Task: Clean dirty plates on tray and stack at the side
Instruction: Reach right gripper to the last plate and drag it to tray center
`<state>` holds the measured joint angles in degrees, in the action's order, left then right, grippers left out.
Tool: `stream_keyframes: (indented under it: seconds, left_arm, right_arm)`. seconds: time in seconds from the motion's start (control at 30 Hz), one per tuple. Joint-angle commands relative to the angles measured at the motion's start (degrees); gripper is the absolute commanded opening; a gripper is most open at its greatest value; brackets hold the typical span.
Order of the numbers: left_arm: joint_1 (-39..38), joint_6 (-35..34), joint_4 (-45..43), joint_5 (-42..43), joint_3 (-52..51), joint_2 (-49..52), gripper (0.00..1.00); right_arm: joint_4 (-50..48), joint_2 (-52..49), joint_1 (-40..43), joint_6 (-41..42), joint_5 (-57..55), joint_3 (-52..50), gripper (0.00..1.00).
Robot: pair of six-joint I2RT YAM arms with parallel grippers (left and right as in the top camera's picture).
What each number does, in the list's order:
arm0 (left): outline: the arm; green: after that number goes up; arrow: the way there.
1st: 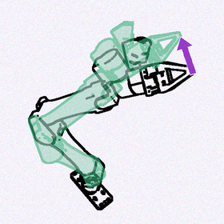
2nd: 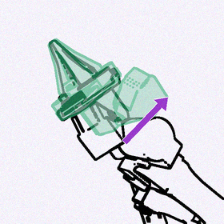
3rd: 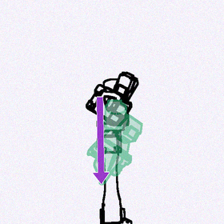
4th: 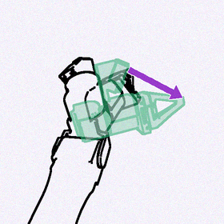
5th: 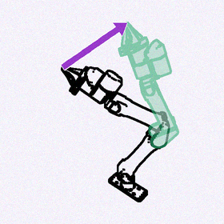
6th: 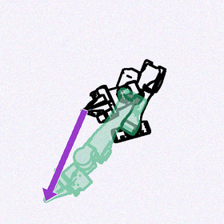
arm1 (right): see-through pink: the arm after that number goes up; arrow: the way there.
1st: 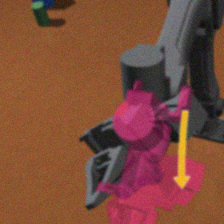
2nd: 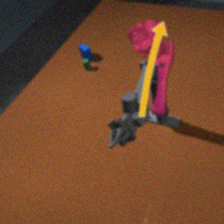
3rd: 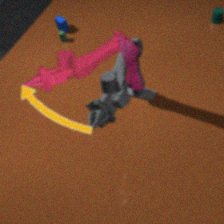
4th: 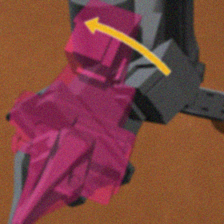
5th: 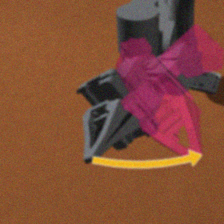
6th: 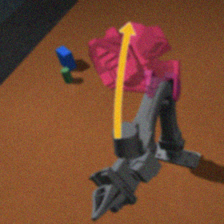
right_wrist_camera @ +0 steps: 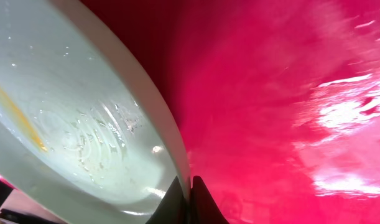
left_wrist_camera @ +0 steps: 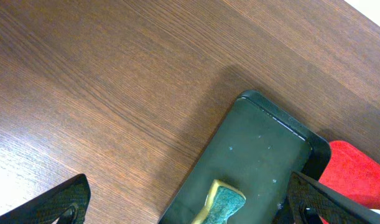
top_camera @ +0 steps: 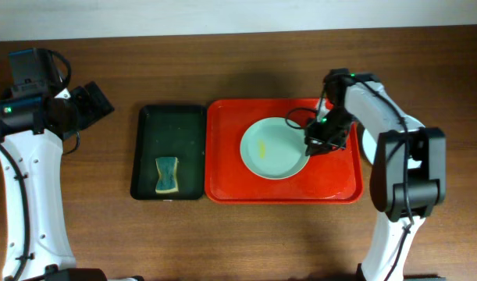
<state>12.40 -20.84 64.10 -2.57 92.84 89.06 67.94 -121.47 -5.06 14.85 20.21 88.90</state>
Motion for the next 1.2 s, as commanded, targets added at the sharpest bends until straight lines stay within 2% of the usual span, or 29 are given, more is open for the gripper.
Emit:
stream_keyframes:
  seconds: [0.0,0.07,0.17,0.23,0.27,0.33,0.43,0.53,0.63,0.73,0.83,0.97,1.07,1.17]
  left_arm:
    - [0.2,-0.6,0.1,0.0,0.0,0.2,0.99]
    - [0.2,-0.6,0.1,0.0,0.0,0.2,0.99]
    - [0.2,-0.6,0.1,0.0,0.0,0.2,0.99]
    - [0.2,-0.6,0.1,0.0,0.0,0.2,0.99]
    - [0.2,-0.6,0.1,0.0,0.0,0.2,0.99]
    - [0.2,-0.6,0.1,0.0,0.0,0.2,0.99]
    - [0.2,-0.6,0.1,0.0,0.0,0.2,0.99]
    - [0.2,-0.6,0.1,0.0,0.0,0.2,0.99]
    - [0.2,-0.6,0.1,0.0,0.0,0.2,0.99]
    - [0.2,-0.6,0.1,0.0,0.0,0.2,0.99]
    - [0.2,-0.6,0.1,0.0,0.0,0.2,0.99]
    - [0.2,-0.6,0.1,0.0,0.0,0.2,0.99]
    - [0.2,-0.6,0.0,0.0,0.0,0.2,0.99]
    - [0.2,-0.6,-4.1,0.0,0.0,0.2,0.99]
  right_arm:
    - [0.0,-0.7,-2.2,5.5,-2.0,-0.3,0.04]
    - [-0.5,-0.7,-3.2,7.2,-2.0,-0.3,0.04]
    - [-1.8,-0.7,-4.5,8.0,-3.2,-0.3,0.15]
    - [-2.8,-0.7,-5.0,8.0,-6.4,-0.3,0.17]
    - [-3.6,-0.7,-5.1,8.0,-8.5,-0.3,0.24]
    - [-4.9,-0.7,-5.1,7.9,-11.4,-0.3,0.28]
    - [-6.9,-0.7,-5.1,6.4,-12.7,-0.3,0.26]
    - [-6.9,-0.7,-5.1,6.4,-12.7,-0.3,0.11]
    - [-5.7,-0.7,-5.1,6.4,-11.6,-0.3,0.04]
    - [-4.1,-0.7,-5.1,6.4,-9.4,-0.3,0.04]
    - [-4.1,-0.7,-5.1,2.7,-5.6,-0.1,0.05]
    - [-4.8,-0.7,-4.6,1.4,-5.9,-0.1,0.21]
    - [-5.7,-0.7,-4.0,1.4,-5.8,-0.1,0.23]
    - [-6.7,-0.7,-3.6,-1.1,-5.8,-0.1,0.23]
